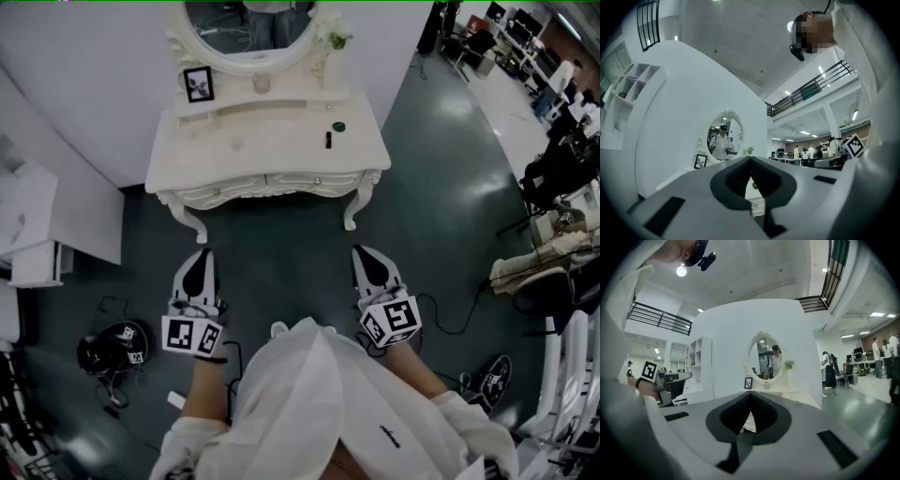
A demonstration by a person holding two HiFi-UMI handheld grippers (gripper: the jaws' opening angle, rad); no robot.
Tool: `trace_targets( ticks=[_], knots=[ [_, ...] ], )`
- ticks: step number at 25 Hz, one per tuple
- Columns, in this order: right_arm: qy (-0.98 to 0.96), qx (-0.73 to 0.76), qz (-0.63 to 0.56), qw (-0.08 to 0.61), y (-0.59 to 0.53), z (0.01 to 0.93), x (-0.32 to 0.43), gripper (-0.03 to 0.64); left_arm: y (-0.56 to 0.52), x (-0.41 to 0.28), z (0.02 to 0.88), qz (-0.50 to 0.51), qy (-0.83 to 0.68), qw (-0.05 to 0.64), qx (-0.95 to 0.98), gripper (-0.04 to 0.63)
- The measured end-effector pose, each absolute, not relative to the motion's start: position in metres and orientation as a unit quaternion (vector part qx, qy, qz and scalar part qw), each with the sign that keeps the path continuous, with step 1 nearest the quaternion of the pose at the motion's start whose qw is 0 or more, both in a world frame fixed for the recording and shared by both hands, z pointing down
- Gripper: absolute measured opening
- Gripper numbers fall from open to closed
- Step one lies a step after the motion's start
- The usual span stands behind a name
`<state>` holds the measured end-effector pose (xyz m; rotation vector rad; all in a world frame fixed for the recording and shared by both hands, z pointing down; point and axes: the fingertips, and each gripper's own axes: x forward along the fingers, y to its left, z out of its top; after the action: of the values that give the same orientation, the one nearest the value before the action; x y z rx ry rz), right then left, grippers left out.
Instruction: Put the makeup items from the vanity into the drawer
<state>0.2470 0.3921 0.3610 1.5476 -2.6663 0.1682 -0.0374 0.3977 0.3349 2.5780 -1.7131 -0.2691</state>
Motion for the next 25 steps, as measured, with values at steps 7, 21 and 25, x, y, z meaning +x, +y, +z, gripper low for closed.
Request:
trace_targets(
  ticks=[7,21,25],
  knots=[
    [-0.864,0.499,0.056,0.030,0.394,0.364,0.236,0.017,0.400,-0.038,0.332,-0.080,-0.544,0.004,0.835,0.023],
    [-0.864,0.499,0.046,0.040,0.394,0.367,0.202,0.018,0.388,-0.050,0.351,-0.063,-0.530,0.006,0.845,0.333],
    [-0.865,0.498,0.041,0.044,0.393,0.370,0.184,0.018,0.387,-0.062,0.358,-0.057,-0.530,0.004,0.846,0.360]
  ],
)
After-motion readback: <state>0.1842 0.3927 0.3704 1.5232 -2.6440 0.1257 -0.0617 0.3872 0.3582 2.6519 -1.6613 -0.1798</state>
